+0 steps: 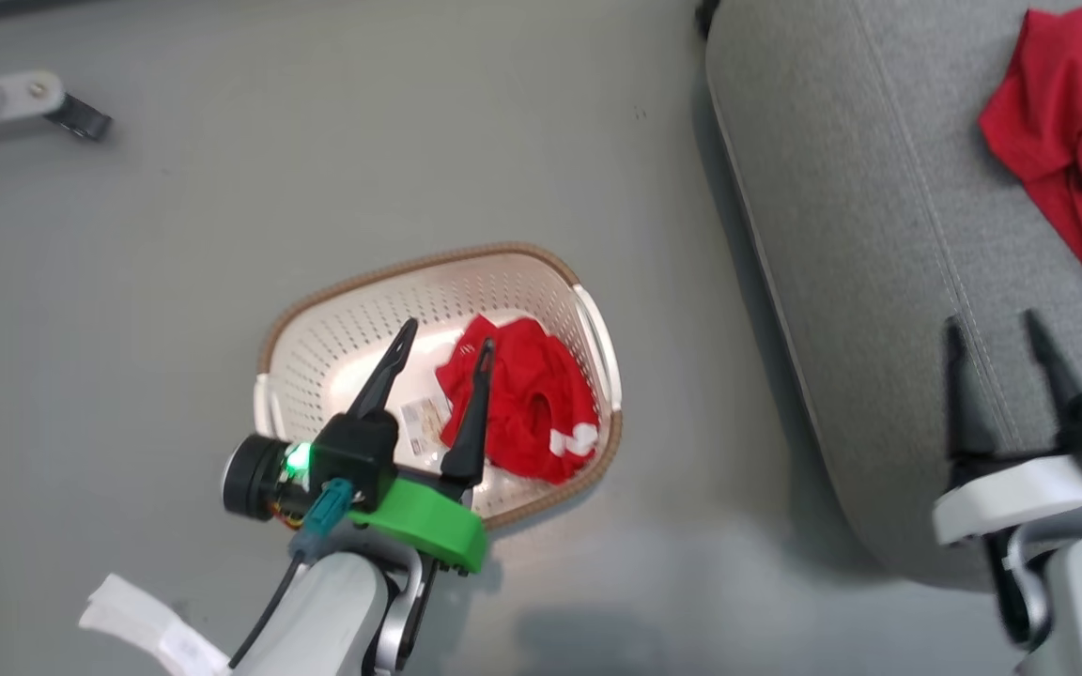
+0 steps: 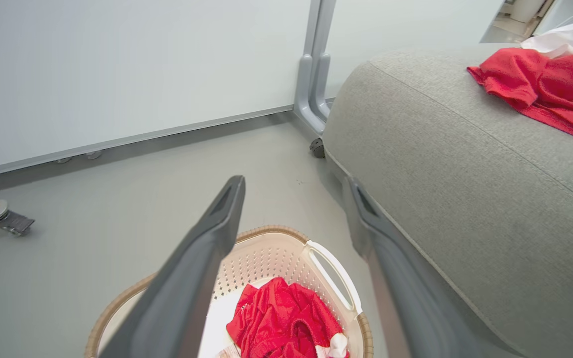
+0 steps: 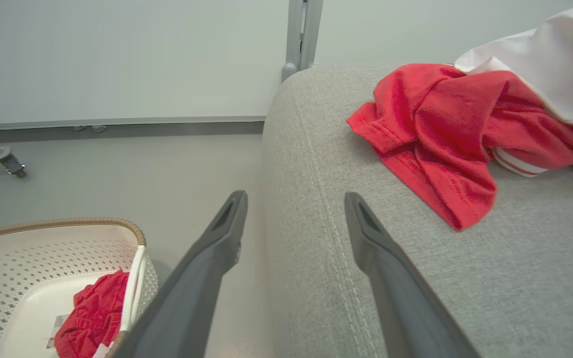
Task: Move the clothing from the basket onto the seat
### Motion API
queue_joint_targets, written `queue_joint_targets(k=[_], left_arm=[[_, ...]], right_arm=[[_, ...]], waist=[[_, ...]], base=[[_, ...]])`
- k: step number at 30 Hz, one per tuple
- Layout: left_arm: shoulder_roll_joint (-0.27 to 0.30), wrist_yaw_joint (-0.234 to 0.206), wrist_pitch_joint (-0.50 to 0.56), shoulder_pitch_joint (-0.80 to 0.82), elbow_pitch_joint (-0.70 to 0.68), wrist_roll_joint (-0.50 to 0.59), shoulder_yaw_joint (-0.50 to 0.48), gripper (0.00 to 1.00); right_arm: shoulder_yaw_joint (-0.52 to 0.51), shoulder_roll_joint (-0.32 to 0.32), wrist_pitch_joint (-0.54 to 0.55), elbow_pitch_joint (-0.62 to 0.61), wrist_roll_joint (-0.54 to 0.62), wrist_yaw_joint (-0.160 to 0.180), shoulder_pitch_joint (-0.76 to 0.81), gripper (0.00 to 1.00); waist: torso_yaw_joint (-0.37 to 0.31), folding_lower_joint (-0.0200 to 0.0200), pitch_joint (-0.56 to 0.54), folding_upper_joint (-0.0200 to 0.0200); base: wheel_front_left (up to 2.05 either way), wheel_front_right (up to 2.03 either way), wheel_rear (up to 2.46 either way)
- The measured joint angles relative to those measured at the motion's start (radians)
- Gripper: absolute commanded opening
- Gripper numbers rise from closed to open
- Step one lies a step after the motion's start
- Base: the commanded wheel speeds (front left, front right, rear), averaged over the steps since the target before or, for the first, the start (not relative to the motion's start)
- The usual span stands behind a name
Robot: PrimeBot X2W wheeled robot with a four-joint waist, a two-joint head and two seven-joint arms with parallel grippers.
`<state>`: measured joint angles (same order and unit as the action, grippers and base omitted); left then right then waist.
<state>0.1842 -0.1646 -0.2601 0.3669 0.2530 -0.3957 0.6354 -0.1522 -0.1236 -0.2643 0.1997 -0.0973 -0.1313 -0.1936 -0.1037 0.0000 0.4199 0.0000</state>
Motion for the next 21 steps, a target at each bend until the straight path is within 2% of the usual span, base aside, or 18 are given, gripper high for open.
queue_joint_targets(k=[4,9,15,21], left_arm=[[-0.038,0.007,-0.002,-0.086,0.008,-0.025,-0.115,1.00],[-0.063,0.015,-0.002,-0.197,0.001,0.035,-0.256,1.00],[-0.103,0.027,-0.002,-0.321,-0.076,0.116,-0.400,1.00],[-0.127,0.087,-0.004,-0.411,-0.219,0.177,-0.494,1.00]], right_arm=[[0.116,0.024,0.000,0.006,-0.052,0.000,0.024,1.00],[0.227,0.036,0.000,0.021,-0.072,0.000,0.046,1.00],[0.267,0.045,0.000,-0.004,-0.080,0.000,0.096,1.00],[0.267,0.055,0.000,-0.066,-0.079,0.000,0.144,1.00]], waist=[[0.031,0.0000,-0.086,0.0000],[0.063,0.0000,-0.189,0.0000],[0.093,0.0000,-0.302,0.0000],[0.111,0.0000,-0.389,0.0000]], base=[[0.00,0.00,0.00],[0.00,0.00,0.00],[0.00,0.00,0.00],[0.00,0.00,0.00]])
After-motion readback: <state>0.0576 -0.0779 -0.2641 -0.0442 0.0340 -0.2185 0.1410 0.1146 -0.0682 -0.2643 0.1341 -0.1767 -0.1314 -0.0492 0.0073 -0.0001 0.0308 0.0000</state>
